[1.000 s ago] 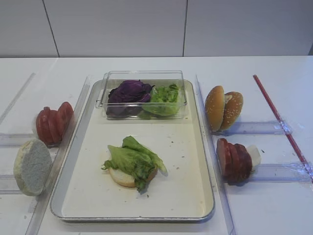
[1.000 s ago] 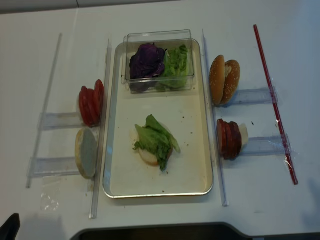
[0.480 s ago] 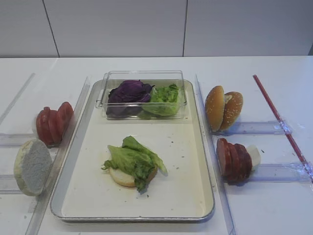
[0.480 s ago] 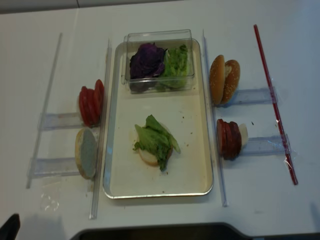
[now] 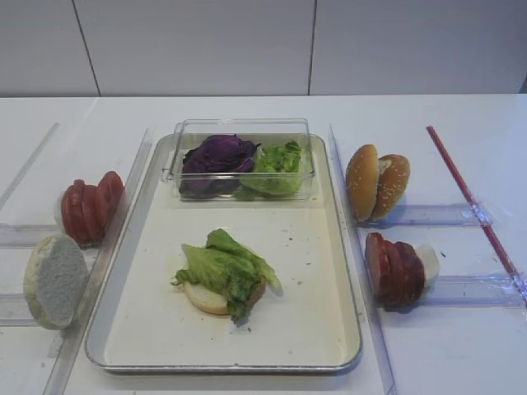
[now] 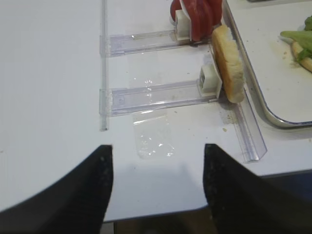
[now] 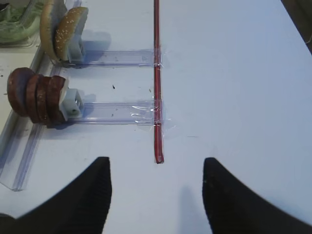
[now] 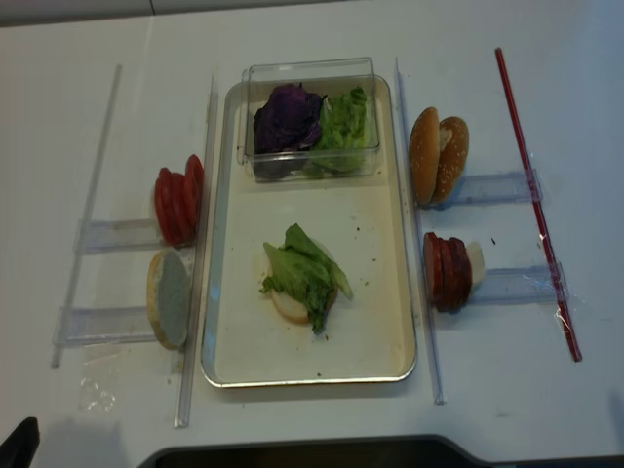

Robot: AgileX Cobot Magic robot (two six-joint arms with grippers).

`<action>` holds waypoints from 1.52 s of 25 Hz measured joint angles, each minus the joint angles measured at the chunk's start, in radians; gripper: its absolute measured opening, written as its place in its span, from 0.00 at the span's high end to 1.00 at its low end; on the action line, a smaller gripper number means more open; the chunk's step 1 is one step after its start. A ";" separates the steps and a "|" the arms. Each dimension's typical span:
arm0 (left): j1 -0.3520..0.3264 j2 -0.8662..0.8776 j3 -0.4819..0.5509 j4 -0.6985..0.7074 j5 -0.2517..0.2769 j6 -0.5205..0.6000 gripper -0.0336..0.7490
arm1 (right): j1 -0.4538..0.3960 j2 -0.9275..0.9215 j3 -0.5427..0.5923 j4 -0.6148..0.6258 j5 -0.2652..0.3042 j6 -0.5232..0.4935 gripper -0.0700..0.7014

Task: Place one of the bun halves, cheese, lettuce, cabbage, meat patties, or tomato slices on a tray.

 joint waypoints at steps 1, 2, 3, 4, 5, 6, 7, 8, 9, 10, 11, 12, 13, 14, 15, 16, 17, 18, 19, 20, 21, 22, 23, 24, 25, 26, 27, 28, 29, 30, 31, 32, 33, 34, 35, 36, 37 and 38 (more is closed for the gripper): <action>0.000 0.000 0.000 0.000 0.000 0.000 0.42 | 0.000 0.000 0.000 0.000 0.000 0.000 0.32; 0.000 0.000 0.000 0.000 0.000 0.000 0.42 | 0.000 0.000 0.000 0.002 0.000 0.000 0.32; 0.000 0.000 0.000 0.000 0.000 0.000 0.42 | 0.000 0.000 0.000 0.002 0.000 0.000 0.32; 0.000 0.000 0.000 0.000 0.000 0.000 0.42 | 0.000 0.000 0.000 0.002 0.000 0.000 0.32; 0.000 0.000 0.000 0.000 0.000 0.000 0.42 | 0.000 0.000 0.000 0.002 0.000 0.000 0.32; 0.000 0.000 0.000 0.000 0.000 0.000 0.42 | 0.000 0.000 0.000 0.004 0.000 0.000 0.32; 0.000 0.000 0.000 0.000 0.000 0.000 0.42 | 0.000 0.000 0.000 0.009 0.000 -0.002 0.31; 0.000 0.000 0.000 0.000 0.000 0.000 0.42 | 0.000 0.000 0.000 0.014 0.000 -0.004 0.30; 0.000 0.000 0.000 0.000 0.000 0.000 0.42 | 0.000 0.000 0.000 0.020 0.000 -0.004 0.28; 0.000 0.000 0.000 0.000 0.000 0.000 0.42 | 0.000 0.000 0.000 0.022 0.000 -0.006 0.26; 0.000 0.000 0.000 0.000 0.000 0.000 0.42 | 0.000 0.000 0.000 0.023 0.000 -0.006 0.23; 0.000 0.000 0.000 0.000 0.000 0.000 0.42 | 0.000 0.000 0.000 0.026 0.000 -0.006 0.21; 0.000 0.000 0.000 0.000 0.000 0.000 0.42 | 0.000 0.000 0.000 0.026 0.000 -0.006 0.20; 0.000 0.000 0.000 0.000 0.000 0.000 0.42 | 0.000 0.000 0.000 0.026 0.000 -0.006 0.19; 0.000 0.000 0.000 0.000 0.000 0.000 0.42 | 0.000 0.000 0.000 0.026 0.000 -0.006 0.18; 0.000 0.000 0.000 0.000 0.000 0.000 0.42 | 0.000 0.000 0.000 0.026 0.000 -0.006 0.18; 0.000 0.000 0.000 0.000 0.000 0.000 0.42 | 0.000 0.000 0.000 0.026 0.000 -0.006 0.18; 0.000 0.000 0.000 0.000 0.000 0.000 0.42 | 0.000 0.000 0.000 0.026 0.000 -0.006 0.18; 0.000 0.000 0.000 0.000 0.000 0.000 0.42 | 0.000 0.000 0.000 0.026 0.000 -0.006 0.18; 0.000 0.000 0.000 0.000 0.000 0.000 0.42 | 0.000 0.000 0.000 0.026 0.000 -0.006 0.18; 0.000 0.000 0.000 0.000 0.000 0.000 0.42 | 0.000 0.000 0.000 0.026 0.000 -0.006 0.18; 0.000 0.000 0.000 0.000 0.000 0.000 0.42 | 0.000 0.000 0.000 0.026 0.000 -0.006 0.18; 0.000 0.000 0.000 0.000 0.000 0.000 0.42 | 0.000 0.000 0.000 0.026 0.000 -0.006 0.18; 0.000 0.000 0.000 0.000 0.000 0.000 0.42 | 0.000 0.000 0.000 0.026 0.000 -0.006 0.18; 0.000 0.000 0.000 0.000 0.000 0.000 0.42 | 0.000 0.000 0.000 0.026 0.000 -0.006 0.18; 0.000 0.000 0.000 0.000 0.000 0.000 0.42 | 0.000 0.000 0.000 0.026 0.000 -0.006 0.18; 0.000 0.000 0.000 0.000 0.000 0.000 0.42 | 0.000 0.000 0.000 0.026 0.000 -0.006 0.18; 0.000 0.000 0.000 0.000 0.000 0.000 0.42 | 0.000 0.000 0.000 0.026 0.000 -0.006 0.18; 0.000 0.000 0.000 0.000 0.000 0.000 0.42 | 0.000 0.000 0.000 0.026 0.000 -0.006 0.18; 0.000 0.000 0.000 0.000 0.000 0.000 0.42 | 0.000 0.000 0.000 0.026 0.000 -0.006 0.18; 0.000 0.000 0.000 0.000 0.000 0.000 0.42 | 0.000 0.000 0.001 0.026 0.000 -0.006 0.18; 0.000 0.000 0.000 0.000 0.000 0.000 0.42 | 0.000 0.000 0.001 0.026 0.000 -0.006 0.18; 0.000 0.000 0.000 0.000 0.000 0.000 0.42 | 0.000 0.000 0.001 0.026 0.000 -0.006 0.18; 0.000 0.000 0.000 0.000 0.000 0.000 0.42 | 0.000 0.000 0.001 0.026 0.000 -0.006 0.18; 0.000 0.000 0.000 0.000 0.000 0.000 0.42 | 0.000 0.000 0.001 0.026 0.000 -0.006 0.18; 0.000 0.000 0.000 0.000 0.000 0.000 0.42 | 0.000 0.000 0.001 0.026 0.000 -0.006 0.18; 0.000 0.000 0.000 0.000 0.000 0.000 0.42 | 0.000 0.000 0.001 0.026 0.000 -0.008 0.18; 0.000 0.000 0.000 0.000 0.000 0.000 0.42 | 0.000 0.000 0.001 0.026 0.000 -0.008 0.18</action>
